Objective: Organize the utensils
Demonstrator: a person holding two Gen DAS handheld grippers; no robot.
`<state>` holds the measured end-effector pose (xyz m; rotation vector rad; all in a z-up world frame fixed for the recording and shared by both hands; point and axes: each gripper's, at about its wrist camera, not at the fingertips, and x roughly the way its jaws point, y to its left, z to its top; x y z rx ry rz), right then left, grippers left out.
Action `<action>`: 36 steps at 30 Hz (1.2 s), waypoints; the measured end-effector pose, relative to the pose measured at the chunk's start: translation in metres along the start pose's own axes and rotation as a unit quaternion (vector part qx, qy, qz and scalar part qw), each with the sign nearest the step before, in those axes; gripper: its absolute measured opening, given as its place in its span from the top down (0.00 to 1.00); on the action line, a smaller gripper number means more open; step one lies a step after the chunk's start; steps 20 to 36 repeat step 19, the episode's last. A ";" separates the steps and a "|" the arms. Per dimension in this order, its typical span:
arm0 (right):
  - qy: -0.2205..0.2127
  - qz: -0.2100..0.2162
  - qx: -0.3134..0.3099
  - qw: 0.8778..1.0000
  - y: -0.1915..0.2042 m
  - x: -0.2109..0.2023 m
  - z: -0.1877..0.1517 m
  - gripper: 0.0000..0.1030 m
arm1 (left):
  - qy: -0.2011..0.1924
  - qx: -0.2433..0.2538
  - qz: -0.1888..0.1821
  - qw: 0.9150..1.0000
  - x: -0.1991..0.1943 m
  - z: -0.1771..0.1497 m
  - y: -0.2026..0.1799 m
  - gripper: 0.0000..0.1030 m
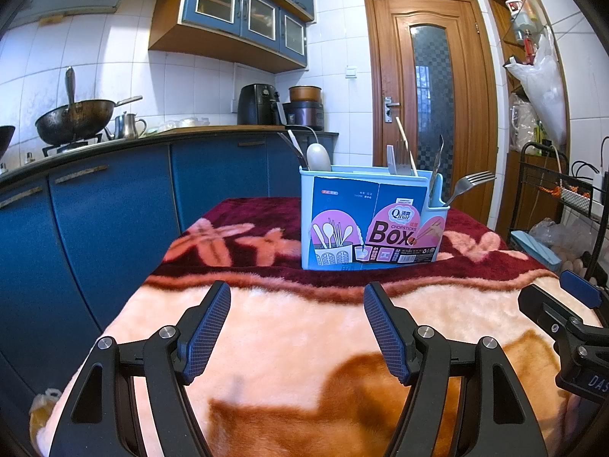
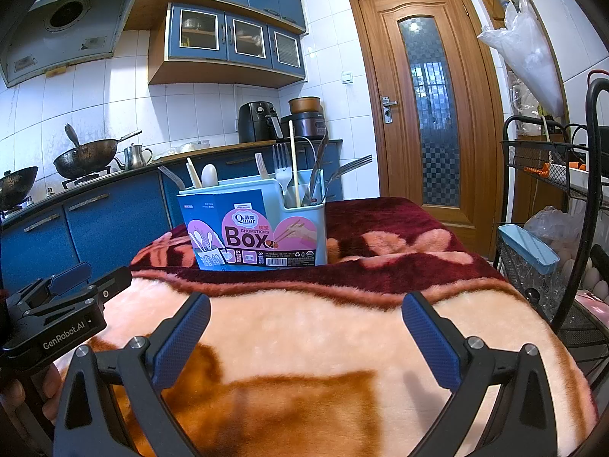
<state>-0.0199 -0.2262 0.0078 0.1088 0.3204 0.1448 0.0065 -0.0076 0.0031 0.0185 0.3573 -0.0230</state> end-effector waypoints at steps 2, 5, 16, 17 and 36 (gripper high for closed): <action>0.000 0.000 0.000 1.000 0.000 0.000 0.000 0.00 | 0.000 0.000 0.000 1.000 0.000 0.000 0.000 0.28; 0.000 0.000 0.000 1.000 0.000 0.000 0.000 0.00 | 0.000 0.000 0.000 1.000 0.000 0.000 0.000 0.28; 0.001 0.000 0.000 1.000 -0.001 0.000 0.000 0.00 | 0.000 -0.001 0.000 1.000 0.000 0.000 0.000 0.28; 0.001 0.000 -0.001 1.000 0.000 0.000 0.001 0.00 | 0.001 -0.001 0.000 1.000 0.000 0.000 0.000 0.28; 0.001 0.000 0.000 1.000 -0.001 0.000 0.001 0.00 | 0.004 -0.002 -0.002 1.000 0.000 0.000 0.000 0.28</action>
